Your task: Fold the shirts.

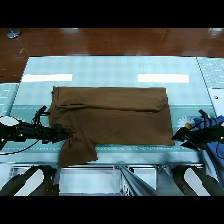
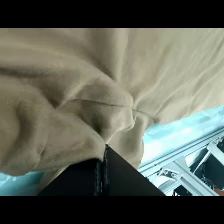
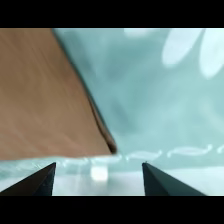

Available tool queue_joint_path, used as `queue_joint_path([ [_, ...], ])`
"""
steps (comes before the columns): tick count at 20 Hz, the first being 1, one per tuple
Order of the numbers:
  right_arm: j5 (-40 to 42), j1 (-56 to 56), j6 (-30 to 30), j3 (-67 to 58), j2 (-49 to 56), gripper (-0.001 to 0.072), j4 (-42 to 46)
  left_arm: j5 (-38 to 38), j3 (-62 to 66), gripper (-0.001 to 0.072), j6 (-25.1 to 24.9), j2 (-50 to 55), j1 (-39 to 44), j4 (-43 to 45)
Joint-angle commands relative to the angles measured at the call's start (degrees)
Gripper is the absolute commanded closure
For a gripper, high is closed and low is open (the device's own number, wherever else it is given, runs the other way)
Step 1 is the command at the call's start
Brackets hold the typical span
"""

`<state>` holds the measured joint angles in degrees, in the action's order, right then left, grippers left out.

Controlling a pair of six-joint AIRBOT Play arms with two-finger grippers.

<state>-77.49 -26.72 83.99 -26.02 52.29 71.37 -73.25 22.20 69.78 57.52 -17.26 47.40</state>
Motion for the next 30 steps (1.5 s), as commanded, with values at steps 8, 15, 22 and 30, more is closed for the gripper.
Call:
queue_joint_path([
  [8, 10.95, 10.03, 0.68, 1.07, 7.10, 0.0092, -6.71, 2.03, 0.04, 0.0674, -0.79, -0.04, 0.02, -0.94],
  [15, 8.39, 9.99, -4.33, -3.15, 7.54, 0.0689, -9.97, 1.38, 3.37, 0.0674, -0.81, -0.04, 0.00, -0.94],
  [22, 10.82, 10.03, -3.69, -17.25, 10.47, 0.0689, -13.38, 4.74, 23.34, 0.0674, 2.97, 4.85, 0.20, -0.92],
  [30, 15.21, 10.03, -9.27, -33.09, 30.03, 0.0689, -30.71, 6.64, 46.23, 0.0674, 6.58, 28.46, 5.11, -0.90],
])
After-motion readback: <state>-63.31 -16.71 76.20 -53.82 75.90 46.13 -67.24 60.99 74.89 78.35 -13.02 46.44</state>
